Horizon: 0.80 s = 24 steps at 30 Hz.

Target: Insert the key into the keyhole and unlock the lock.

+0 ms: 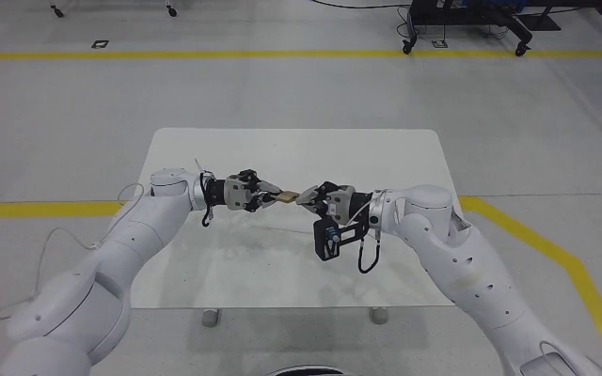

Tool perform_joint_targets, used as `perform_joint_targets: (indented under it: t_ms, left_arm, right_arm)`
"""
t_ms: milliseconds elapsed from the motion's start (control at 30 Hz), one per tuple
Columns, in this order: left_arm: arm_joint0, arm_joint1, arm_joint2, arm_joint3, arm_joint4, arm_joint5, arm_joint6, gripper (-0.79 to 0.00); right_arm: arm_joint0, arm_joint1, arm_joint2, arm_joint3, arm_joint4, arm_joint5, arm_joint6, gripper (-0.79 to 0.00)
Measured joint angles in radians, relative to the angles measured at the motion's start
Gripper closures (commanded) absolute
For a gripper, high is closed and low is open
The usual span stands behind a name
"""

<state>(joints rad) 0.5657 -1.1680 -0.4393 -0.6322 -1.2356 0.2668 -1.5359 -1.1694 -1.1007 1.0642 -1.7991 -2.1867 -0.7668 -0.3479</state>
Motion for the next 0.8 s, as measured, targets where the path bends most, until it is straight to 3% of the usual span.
perform_joint_targets:
  t_ms: [67,167,233,533,800]
  left_arm:
    - [-0.001,0.001,-0.001,0.000,-0.007,-0.003,0.000,0.000]
    - [0.000,0.003,-0.002,-0.004,-0.017,-0.010,0.000,0.000]
    - [0.001,0.004,-0.003,-0.006,-0.020,-0.018,0.000,0.000]
    - [0.007,0.009,-0.026,-0.013,-0.051,-0.143,0.000,0.000]
    - [0.016,0.016,-0.038,-0.038,-0.058,-0.180,0.000,0.000]
  right_arm:
    - [0.000,0.001,0.001,0.001,0.006,0.004,0.004,-0.305]
    - [-0.003,0.003,0.006,-0.001,0.016,0.009,0.006,-0.280]
    - [-0.007,0.006,0.011,-0.005,0.019,0.013,0.006,-0.222]
    - [-0.049,0.015,0.060,-0.014,0.064,0.079,0.009,-0.240]
    - [-0.078,0.021,0.078,-0.026,0.069,0.105,0.061,-0.252]
